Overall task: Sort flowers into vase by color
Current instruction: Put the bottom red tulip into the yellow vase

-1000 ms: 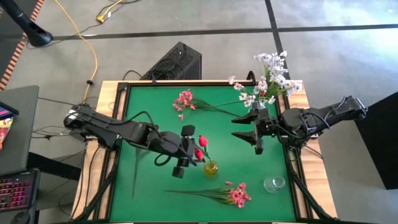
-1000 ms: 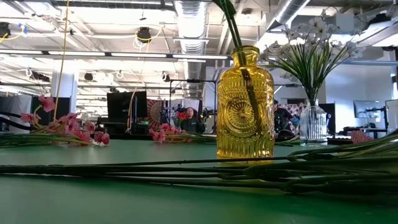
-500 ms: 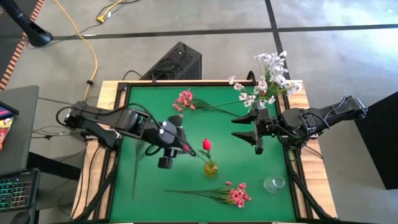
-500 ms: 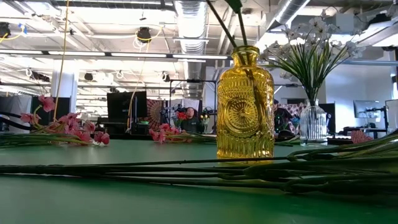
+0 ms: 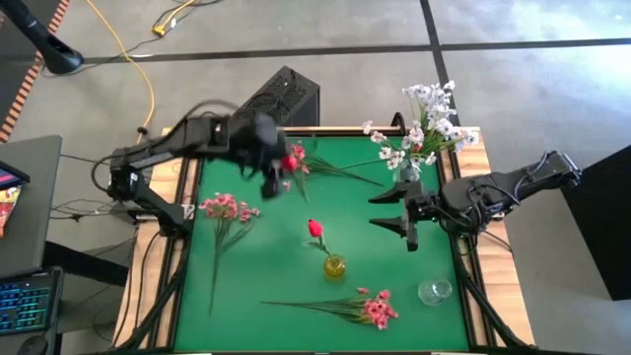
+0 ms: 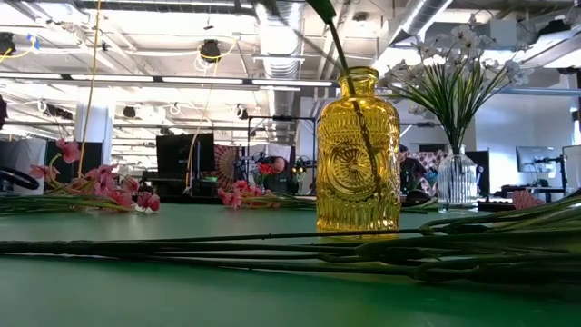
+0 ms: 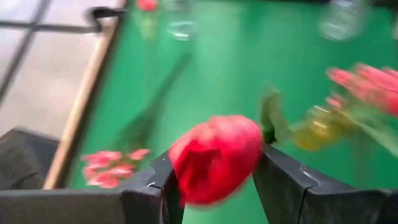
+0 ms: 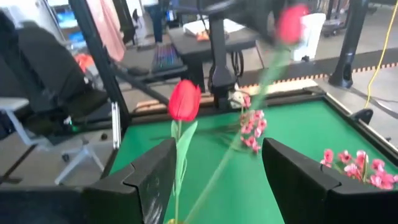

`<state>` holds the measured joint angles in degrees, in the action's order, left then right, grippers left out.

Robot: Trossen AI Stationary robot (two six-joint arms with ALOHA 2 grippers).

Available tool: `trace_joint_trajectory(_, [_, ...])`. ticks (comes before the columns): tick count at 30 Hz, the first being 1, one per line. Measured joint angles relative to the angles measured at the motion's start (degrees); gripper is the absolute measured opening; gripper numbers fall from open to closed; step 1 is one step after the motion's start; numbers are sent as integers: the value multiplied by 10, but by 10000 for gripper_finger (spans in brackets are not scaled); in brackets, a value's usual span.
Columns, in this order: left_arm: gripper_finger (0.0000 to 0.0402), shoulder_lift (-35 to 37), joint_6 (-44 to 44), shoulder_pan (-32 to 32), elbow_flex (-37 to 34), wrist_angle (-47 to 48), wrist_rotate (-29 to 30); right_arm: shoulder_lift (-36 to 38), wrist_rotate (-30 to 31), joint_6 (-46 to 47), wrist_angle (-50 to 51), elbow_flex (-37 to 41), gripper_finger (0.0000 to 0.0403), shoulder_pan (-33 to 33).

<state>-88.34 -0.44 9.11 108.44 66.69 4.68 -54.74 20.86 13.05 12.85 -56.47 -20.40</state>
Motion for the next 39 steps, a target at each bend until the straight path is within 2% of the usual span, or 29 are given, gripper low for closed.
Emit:
trace_joint_trajectory(4, [153, -9, 3, 102, -14, -39, -34, 0, 0, 0, 17, 0, 265, -7])
trace_joint_trajectory(8, [153, -24, 25, 182, -21, -68, -97, 0, -1, -27, 25, 0, 265, -6])
trace_joint_trajectory(13, [153, -35, 89, 250, -23, -69, -169, 0, 1, -34, 23, 0, 265, 0])
trace_joint_trajectory(16, [153, -36, 118, 268, -23, -70, -199, 0, 4, -26, 22, 0, 265, 0])
trace_joint_trajectory(21, [153, -36, 170, 277, -27, -58, -206, 0, 49, -26, 19, 0, 265, 0])
trace_joint_trajectory(25, [153, -36, 183, 274, -94, -126, -218, 0, 74, -25, 19, 0, 265, 11])
trace_joint_trajectory(28, [153, -38, 196, 273, -169, -213, -242, 0, 75, -25, 19, 0, 265, 19])
trace_joint_trajectory(31, [153, -37, 157, 286, -245, -354, -238, 0, 75, -24, 19, 0, 265, 27])
trace_joint_trajectory(34, [153, -65, 43, 302, -294, -484, -234, 0, 75, -24, 16, 0, 265, 35])
trace_joint_trajectory(39, [153, -164, -55, 306, -279, -530, -256, 0, 77, 13, 16, 0, 265, 56])
